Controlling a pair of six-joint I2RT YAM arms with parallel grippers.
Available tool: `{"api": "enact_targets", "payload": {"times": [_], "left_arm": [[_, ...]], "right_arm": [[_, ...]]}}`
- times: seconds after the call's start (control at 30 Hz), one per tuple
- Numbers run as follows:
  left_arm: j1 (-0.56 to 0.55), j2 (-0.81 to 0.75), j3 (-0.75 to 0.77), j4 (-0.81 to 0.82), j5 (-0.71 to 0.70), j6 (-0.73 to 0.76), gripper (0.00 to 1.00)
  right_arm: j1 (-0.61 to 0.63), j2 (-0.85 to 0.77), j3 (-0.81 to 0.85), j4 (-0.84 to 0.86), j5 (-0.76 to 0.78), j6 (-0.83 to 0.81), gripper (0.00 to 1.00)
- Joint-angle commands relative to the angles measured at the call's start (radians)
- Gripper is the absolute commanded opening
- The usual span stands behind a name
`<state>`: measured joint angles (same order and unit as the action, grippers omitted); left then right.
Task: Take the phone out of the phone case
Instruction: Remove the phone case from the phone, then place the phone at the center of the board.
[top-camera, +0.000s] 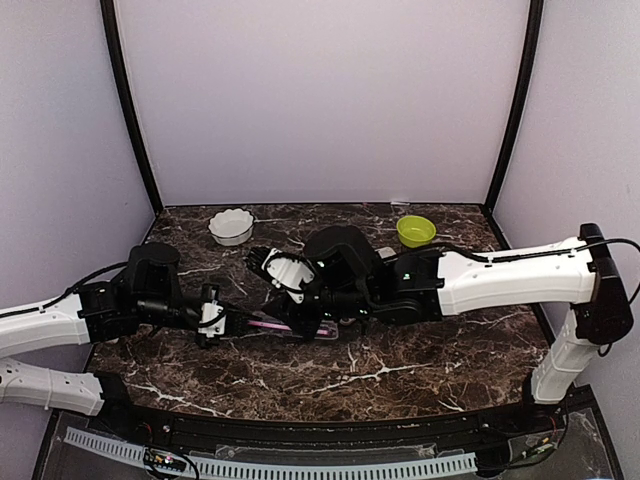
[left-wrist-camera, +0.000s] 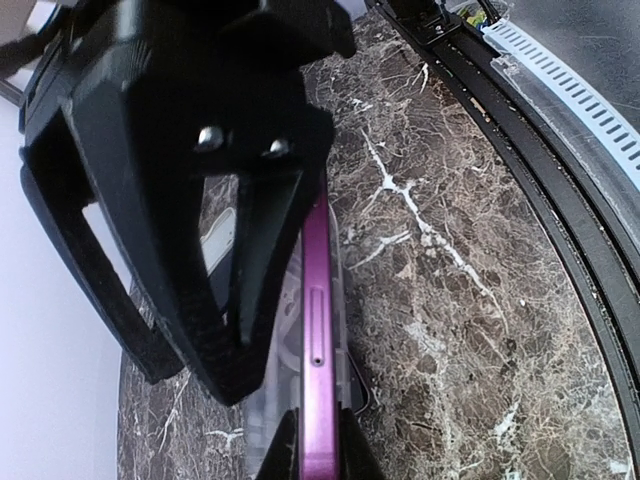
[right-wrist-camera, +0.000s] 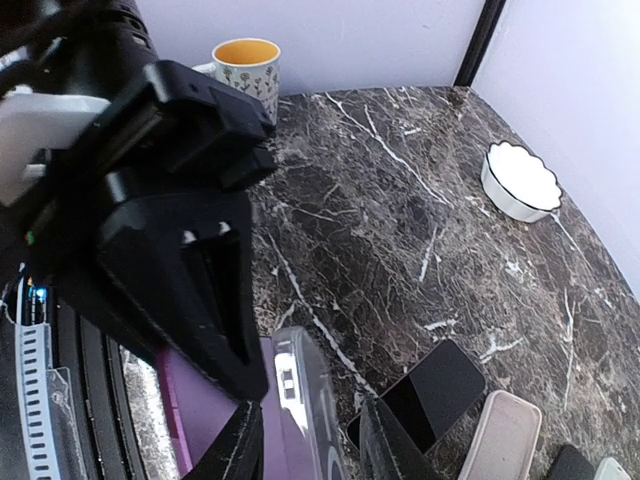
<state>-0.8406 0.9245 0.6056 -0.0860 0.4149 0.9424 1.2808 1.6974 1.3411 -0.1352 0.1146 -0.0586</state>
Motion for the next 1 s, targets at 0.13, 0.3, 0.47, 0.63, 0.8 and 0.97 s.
{"api": "enact_targets", "payload": {"times": [0.13, 0.3, 0.47, 0.63, 0.8, 0.97], "left_arm": [[-0.002, -0.016, 0.043, 0.066, 0.043, 0.012, 0.00], [-0.002, -0.013, 0.042, 0.065, 0.030, 0.019, 0.00], [-0.003, -0.021, 0.038, 0.046, 0.024, 0.014, 0.00], [-0.002, -0.038, 0.033, 0.006, 0.020, -0.027, 0.00], [-0.002, -0.060, 0.000, -0.027, -0.005, -0.074, 0.00], [0.030, 0.016, 0.046, -0.127, 0.014, -0.175, 0.00]], "right_arm": [[-0.006, 0.018, 0.002, -0.059, 0.018, -0.013, 0.32], [-0.004, 0.004, -0.012, -0.044, 0.004, 0.005, 0.31], [-0.007, -0.019, -0.032, -0.016, 0.033, 0.010, 0.32], [-0.039, -0.045, -0.068, -0.010, 0.041, 0.009, 0.33], [-0.114, -0.092, -0.133, -0.059, -0.037, -0.042, 0.38], [-0.204, -0.128, -0.219, -0.075, -0.072, -0.054, 0.38]]}}
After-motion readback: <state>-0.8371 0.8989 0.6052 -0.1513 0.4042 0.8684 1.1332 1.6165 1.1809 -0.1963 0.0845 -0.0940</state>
